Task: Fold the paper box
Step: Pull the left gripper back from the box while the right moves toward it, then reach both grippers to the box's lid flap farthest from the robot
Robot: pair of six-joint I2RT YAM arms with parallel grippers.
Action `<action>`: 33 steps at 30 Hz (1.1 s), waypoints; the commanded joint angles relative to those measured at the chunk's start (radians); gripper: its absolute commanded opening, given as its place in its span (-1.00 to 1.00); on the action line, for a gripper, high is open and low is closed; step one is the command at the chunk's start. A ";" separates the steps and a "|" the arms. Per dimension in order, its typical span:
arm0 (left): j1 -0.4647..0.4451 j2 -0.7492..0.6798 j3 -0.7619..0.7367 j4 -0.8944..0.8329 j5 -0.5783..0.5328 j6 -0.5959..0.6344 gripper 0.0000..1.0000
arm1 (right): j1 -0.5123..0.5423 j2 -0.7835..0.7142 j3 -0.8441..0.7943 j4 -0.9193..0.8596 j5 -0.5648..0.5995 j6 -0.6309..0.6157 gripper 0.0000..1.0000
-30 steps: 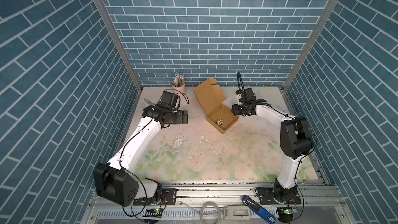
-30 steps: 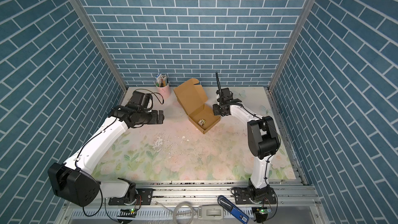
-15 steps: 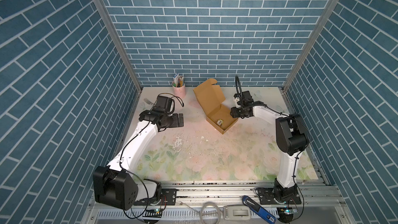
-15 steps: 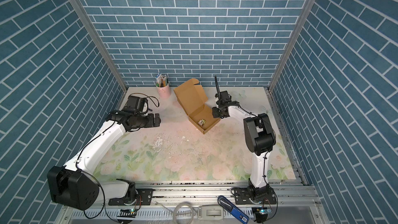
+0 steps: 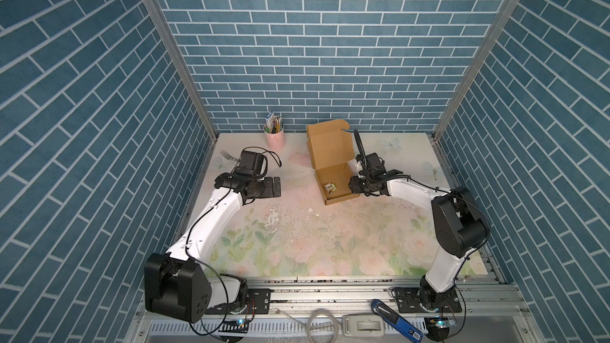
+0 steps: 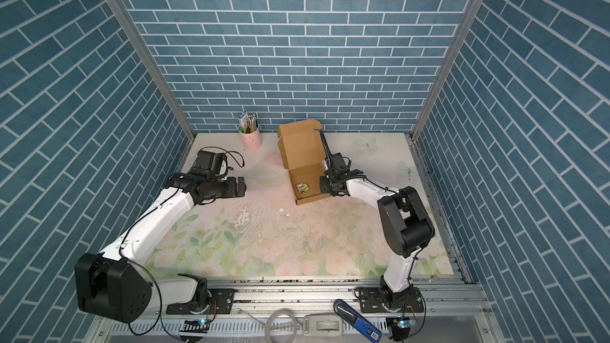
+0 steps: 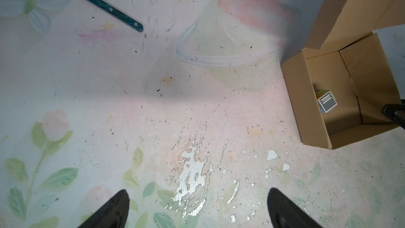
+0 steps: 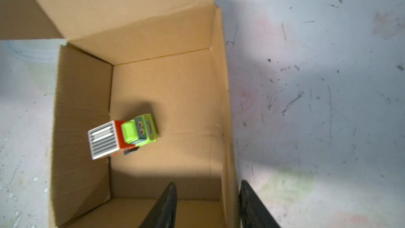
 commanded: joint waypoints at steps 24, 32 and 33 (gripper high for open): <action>0.026 0.004 -0.028 0.063 0.106 0.029 0.99 | 0.203 -0.493 -0.355 0.050 0.399 0.267 -0.01; 0.025 -0.003 -0.054 0.144 0.180 0.057 0.99 | 0.035 -0.515 -0.286 0.041 0.262 0.215 -0.01; 0.025 -0.008 -0.061 0.157 0.185 0.057 0.99 | 0.007 -0.506 -0.272 0.042 0.237 0.201 0.00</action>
